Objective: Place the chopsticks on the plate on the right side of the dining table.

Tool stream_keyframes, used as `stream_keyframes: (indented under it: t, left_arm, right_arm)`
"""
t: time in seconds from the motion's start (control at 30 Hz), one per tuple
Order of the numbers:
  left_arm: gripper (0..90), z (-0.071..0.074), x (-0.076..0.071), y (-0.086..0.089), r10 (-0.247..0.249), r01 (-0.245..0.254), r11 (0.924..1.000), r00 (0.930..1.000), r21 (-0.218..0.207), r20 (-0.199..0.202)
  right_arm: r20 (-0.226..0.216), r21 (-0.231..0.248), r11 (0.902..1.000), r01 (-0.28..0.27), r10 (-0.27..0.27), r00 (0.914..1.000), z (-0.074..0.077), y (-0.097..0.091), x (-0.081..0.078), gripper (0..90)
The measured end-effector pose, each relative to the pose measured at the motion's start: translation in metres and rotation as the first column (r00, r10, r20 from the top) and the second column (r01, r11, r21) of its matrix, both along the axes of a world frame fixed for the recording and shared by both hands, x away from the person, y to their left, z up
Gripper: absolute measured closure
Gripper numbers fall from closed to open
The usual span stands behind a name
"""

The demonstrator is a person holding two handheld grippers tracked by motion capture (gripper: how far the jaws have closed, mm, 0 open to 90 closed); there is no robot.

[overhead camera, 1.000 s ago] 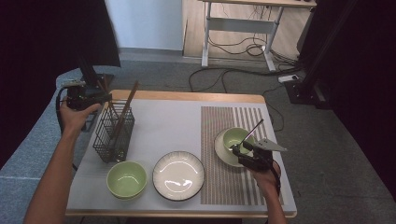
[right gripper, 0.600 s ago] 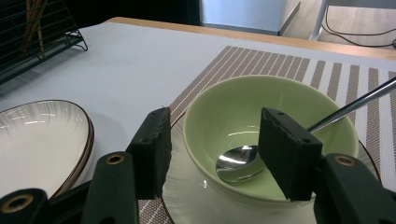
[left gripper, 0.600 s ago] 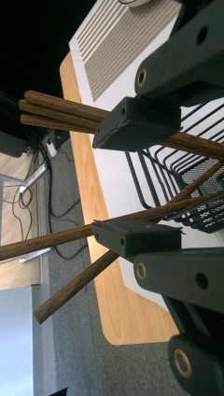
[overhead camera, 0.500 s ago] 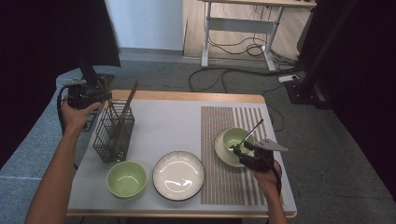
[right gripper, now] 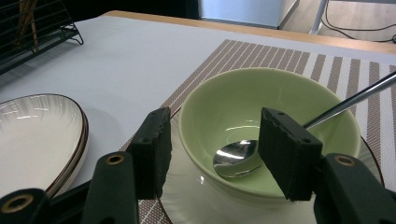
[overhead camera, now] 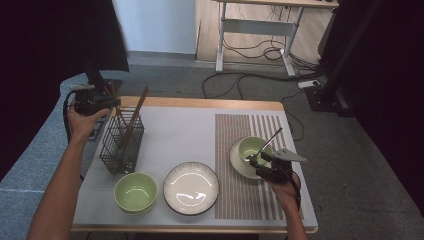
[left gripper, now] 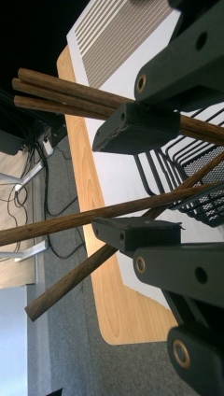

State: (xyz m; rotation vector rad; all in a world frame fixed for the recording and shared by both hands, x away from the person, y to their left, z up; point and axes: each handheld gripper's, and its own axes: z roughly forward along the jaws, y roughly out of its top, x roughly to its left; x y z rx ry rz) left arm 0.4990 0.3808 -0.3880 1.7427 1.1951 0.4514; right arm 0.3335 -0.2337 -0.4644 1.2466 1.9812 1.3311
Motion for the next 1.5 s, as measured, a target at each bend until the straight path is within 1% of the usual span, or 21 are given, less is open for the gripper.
stream_keyframes:
  t: [0.27,0.43,0.5,0.57,0.63,0.67,0.7,0.83,0.9,1.1,1.23,1.33,1.5]
  left_arm:
    - [64.6,-0.003,0.005,0.0,0.018,-0.018,0.9998,0.9998,-0.012,0.001]
    - [68.1,-0.002,0.008,-0.001,0.027,-0.027,0.9996,0.9996,-0.008,-0.004]
    - [71.3,-0.002,0.008,-0.001,0.036,-0.036,0.9993,0.9993,-0.005,-0.003]
    - [74.0,-0.002,0.008,0.0,0.044,-0.044,0.9989,0.999,-0.013,-0.005]
    - [74.9,-0.003,0.009,-0.001,0.04,-0.04,0.9991,0.9991,-0.013,-0.009]
    - [75.2,-0.003,0.009,-0.002,0.04,-0.04,0.9992,0.9991,-0.007,-0.01]
    - [75.6,-0.003,0.009,-0.002,0.04,-0.04,0.9992,0.9991,0.007,-0.01]
    - [79.4,-0.004,0.009,-0.004,0.045,-0.045,0.9988,0.9988,0.021,-0.016]
    - [80.3,-0.004,0.009,-0.004,0.044,-0.044,0.9988,0.9988,0.02,-0.018]
    - [83.1,-0.005,0.009,-0.002,0.033,-0.033,0.9994,0.9991,-0.006,-0.026]
    - [84.0,-0.002,0.006,-0.001,0.016,-0.017,0.9998,0.9997,-0.013,-0.018]
    - [84.5,0.002,0.002,0.0,0.006,-0.006,0.9996,1.0,-0.027,-0.006]
    - [84.7,0.009,-0.006,0.0,0.001,0.0,0.9997,0.9998,-0.026,0.022]
  right_arm:
    - [-0.001,0.007,0.9999,0.01,-0.01,0.9999,0.0,-0.004,0.0,44.4]
    - [-0.002,0.006,0.9999,0.014,-0.014,0.9999,0.0,-0.005,0.0,44.4]
    - [-0.001,0.005,0.9999,0.014,-0.014,0.9999,0.0,-0.005,0.0,44.4]
    - [0.001,0.006,0.9999,0.014,-0.014,0.9999,0.0,-0.005,0.0,44.4]
    - [0.001,0.006,0.9999,0.015,-0.015,0.9999,0.0,-0.006,0.0,44.4]
    - [0.001,0.006,0.9999,0.015,-0.015,0.9999,0.0,-0.006,0.0,44.4]
    - [0.003,0.008,0.9998,0.017,-0.017,0.9999,0.0,-0.006,0.0,44.4]
    - [0.002,0.009,0.9998,0.019,-0.019,0.9998,0.0,-0.007,0.0,44.5]
    - [0.003,0.007,0.9998,0.018,-0.019,0.9998,0.0,-0.007,0.0,44.5]
    - [0.003,0.006,0.9997,0.023,-0.023,0.9997,0.0,-0.007,0.0,44.6]
    - [0.003,0.007,0.9997,0.024,-0.024,0.9997,0.0,-0.008,0.0,44.6]
    - [0.003,0.007,0.9997,0.025,-0.025,0.9997,0.0,-0.008,0.001,44.6]
    - [0.004,0.005,0.9997,0.023,-0.023,0.9997,0.0,-0.007,0.001,44.6]
